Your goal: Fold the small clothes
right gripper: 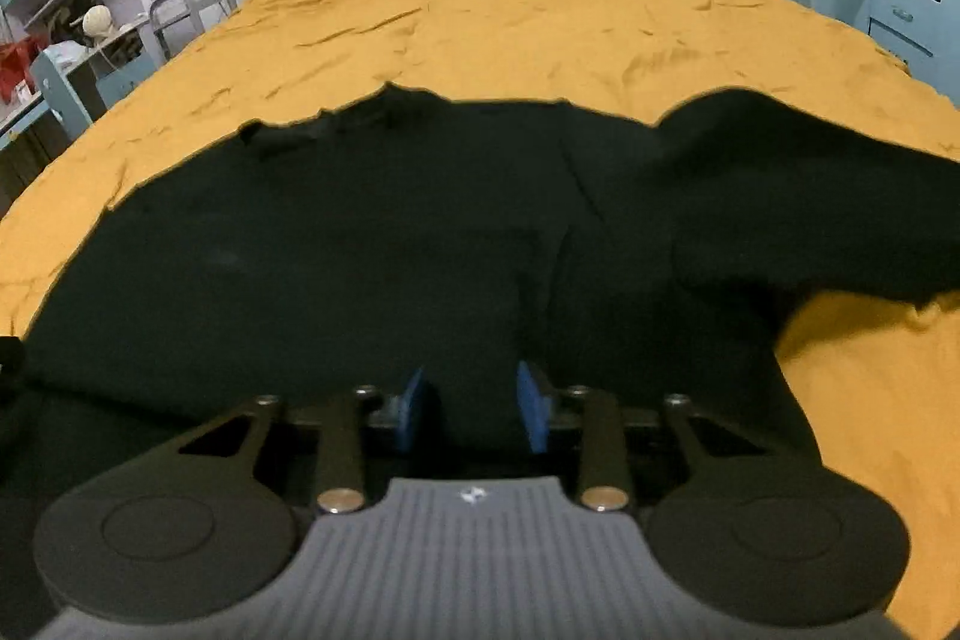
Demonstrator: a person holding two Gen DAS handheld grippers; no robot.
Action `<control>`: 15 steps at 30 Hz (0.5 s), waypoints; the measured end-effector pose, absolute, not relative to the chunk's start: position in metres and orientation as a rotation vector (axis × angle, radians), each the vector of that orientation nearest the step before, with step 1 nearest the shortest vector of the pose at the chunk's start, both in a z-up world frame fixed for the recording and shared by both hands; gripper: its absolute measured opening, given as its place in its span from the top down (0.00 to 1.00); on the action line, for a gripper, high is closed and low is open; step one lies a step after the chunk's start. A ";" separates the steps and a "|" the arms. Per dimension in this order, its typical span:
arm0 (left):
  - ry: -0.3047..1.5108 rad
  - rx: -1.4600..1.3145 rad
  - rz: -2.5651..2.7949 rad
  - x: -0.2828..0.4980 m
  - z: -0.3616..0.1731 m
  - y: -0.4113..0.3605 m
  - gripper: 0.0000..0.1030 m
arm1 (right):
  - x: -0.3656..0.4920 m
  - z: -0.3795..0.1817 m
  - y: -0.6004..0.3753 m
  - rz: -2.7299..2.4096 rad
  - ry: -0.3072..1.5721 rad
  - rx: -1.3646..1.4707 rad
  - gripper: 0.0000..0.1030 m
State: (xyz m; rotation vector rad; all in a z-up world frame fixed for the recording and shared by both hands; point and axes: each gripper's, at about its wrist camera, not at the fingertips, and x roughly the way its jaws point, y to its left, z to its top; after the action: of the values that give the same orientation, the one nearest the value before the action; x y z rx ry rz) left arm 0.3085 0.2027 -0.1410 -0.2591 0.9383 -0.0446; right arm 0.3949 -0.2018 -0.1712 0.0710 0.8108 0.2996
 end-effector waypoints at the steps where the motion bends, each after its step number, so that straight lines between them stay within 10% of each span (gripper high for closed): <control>1: 0.956 -0.256 -0.033 0.310 -0.143 0.202 0.33 | 0.388 -0.168 -0.209 0.310 0.802 0.095 0.68; 3: 0.959 -0.252 -0.014 0.310 -0.137 0.197 0.31 | 0.374 -0.157 -0.231 0.297 0.752 0.156 0.43; 15: 0.919 -0.370 -0.369 0.327 -0.087 0.048 0.13 | 0.377 -0.123 -0.519 -0.297 0.441 0.759 0.33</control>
State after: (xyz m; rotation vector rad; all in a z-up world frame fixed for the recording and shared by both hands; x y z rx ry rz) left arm 0.3267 0.0482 -0.0873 -0.3696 0.9190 -0.3689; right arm 0.3766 -0.5190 -0.1230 0.7588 0.4414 -0.2967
